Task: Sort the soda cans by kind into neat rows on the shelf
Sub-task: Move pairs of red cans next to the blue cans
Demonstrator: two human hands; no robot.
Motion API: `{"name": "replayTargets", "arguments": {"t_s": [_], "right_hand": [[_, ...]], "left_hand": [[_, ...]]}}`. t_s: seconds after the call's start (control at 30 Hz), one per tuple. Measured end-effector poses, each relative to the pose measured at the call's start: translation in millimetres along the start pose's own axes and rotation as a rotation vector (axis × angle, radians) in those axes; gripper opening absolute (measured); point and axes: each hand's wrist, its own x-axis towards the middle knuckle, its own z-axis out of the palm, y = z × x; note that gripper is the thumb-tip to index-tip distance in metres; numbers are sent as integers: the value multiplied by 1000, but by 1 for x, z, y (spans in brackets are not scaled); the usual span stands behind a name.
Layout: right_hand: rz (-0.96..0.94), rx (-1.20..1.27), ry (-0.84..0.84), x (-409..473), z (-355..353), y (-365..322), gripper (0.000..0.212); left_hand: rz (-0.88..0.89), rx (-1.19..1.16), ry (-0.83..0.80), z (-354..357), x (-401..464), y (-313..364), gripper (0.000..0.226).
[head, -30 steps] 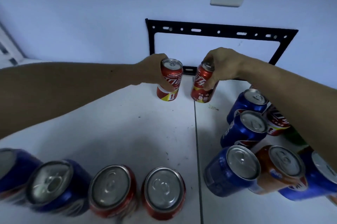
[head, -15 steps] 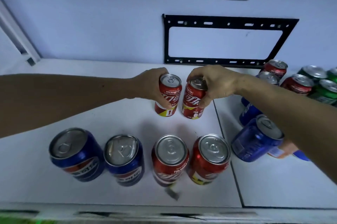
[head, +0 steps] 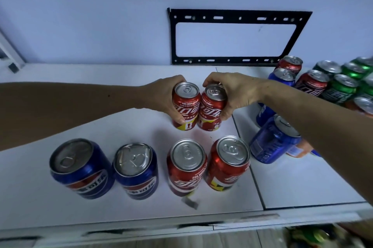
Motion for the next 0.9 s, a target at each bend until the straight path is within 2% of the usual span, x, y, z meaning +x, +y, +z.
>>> {"name": "replayTargets", "arguments": {"t_s": [0.13, 0.27, 0.37, 0.43, 0.5, 0.57, 0.63, 0.8, 0.9], "right_hand": [[6, -53, 5, -2, -3, 0, 81], [24, -71, -4, -7, -4, -2, 80], [25, -62, -8, -10, -1, -4, 83], [30, -53, -20, -12, -2, -4, 92], [43, -31, -24, -17, -8, -5, 102], [60, 29, 7, -26, -22, -5, 102], [84, 79, 74, -42, -41, -1, 95], [167, 66, 320, -95, -87, 16, 60], [224, 42, 423, -124, -100, 32, 47]], "left_hand": [[3, 27, 14, -1, 1, -2, 69], [-5, 30, 82, 1, 7, -3, 65], [-23, 23, 89, 0, 11, -3, 72], [-30, 11, 40, -4, 13, -3, 78], [-50, 1, -21, -11, 13, 0, 89], [-83, 12, -67, -24, 13, 10, 104], [-62, 27, -81, -42, 13, 26, 110], [102, 14, 1, -71, 19, 93, 88], [196, 20, 63, -66, 32, 134, 72]]}}
